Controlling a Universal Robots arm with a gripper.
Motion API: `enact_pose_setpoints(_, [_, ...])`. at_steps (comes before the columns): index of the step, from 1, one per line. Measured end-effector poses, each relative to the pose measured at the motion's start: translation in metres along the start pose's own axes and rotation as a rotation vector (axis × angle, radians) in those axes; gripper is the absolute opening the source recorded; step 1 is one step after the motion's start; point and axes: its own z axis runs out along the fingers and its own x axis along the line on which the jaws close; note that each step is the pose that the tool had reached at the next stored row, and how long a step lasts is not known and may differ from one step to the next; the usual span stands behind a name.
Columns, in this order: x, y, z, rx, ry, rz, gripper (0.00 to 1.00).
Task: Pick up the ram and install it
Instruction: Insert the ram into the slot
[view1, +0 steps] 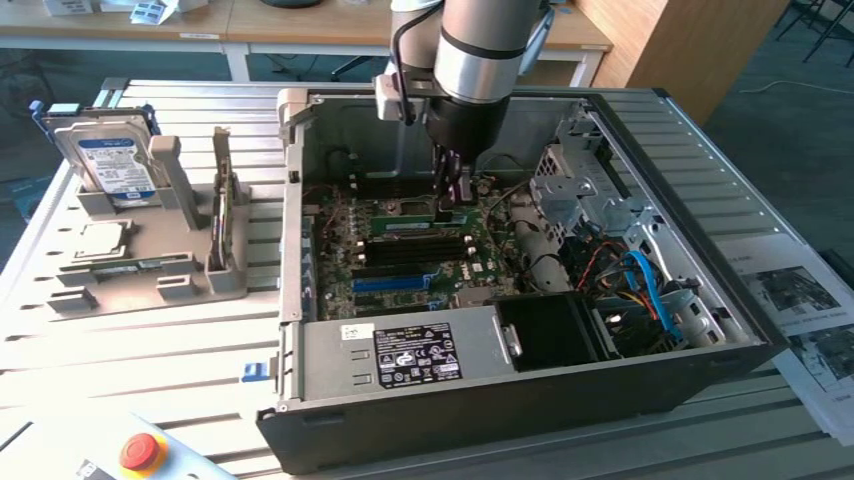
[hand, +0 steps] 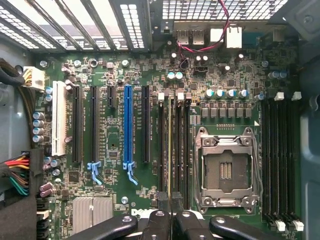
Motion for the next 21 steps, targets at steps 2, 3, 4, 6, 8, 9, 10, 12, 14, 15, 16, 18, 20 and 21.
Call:
enact_pose_setpoints(2, [0.0,0.0,0.0,0.0001,0.0,0.0,0.12])
enact_pose_setpoints(3, [0.0,0.0,0.0006,0.0002,-0.0004,0.0,0.12])
enact_pose_setpoints(4, [0.0,-0.0001,0.0018,0.0001,-0.0003,0.0,0.12])
enact_pose_setpoints(6, [0.0,-0.0001,0.0045,0.0001,-0.0001,0.0,0.12])
enact_pose_setpoints(8, [0.0,-0.0002,0.0069,0.0,-0.0001,0.0,0.12])
enact_pose_setpoints(9, [0.0,-0.0003,0.0081,0.0001,-0.0001,0.0,0.12])
enact_pose_setpoints(10, [0.0,-0.0003,0.0095,0.0001,-0.0001,0.0,0.12])
enact_pose_setpoints(12, [0.0,-0.0004,0.0123,0.0,0.0,0.0,0.12])
enact_pose_setpoints(14, [0.0,-0.0004,0.015,0.0,-0.0001,0.0,0.12])
enact_pose_setpoints(15, [0.0,-0.0005,0.0155,0.0001,-0.0001,0.0,0.12])
enact_pose_setpoints(16, [0.0,-0.0005,0.0154,0.0,0.0,0.0,0.12])
enact_pose_setpoints(18, [0.0,-0.0004,0.0154,0.0,0.0,0.0,0.12])
enact_pose_setpoints(20, [0.0,-0.0002,0.0156,0.0002,0.0001,0.0,0.12])
enact_pose_setpoints(21, [0.0,0.0003,0.0158,0.0003,0.0,0.0,0.12])
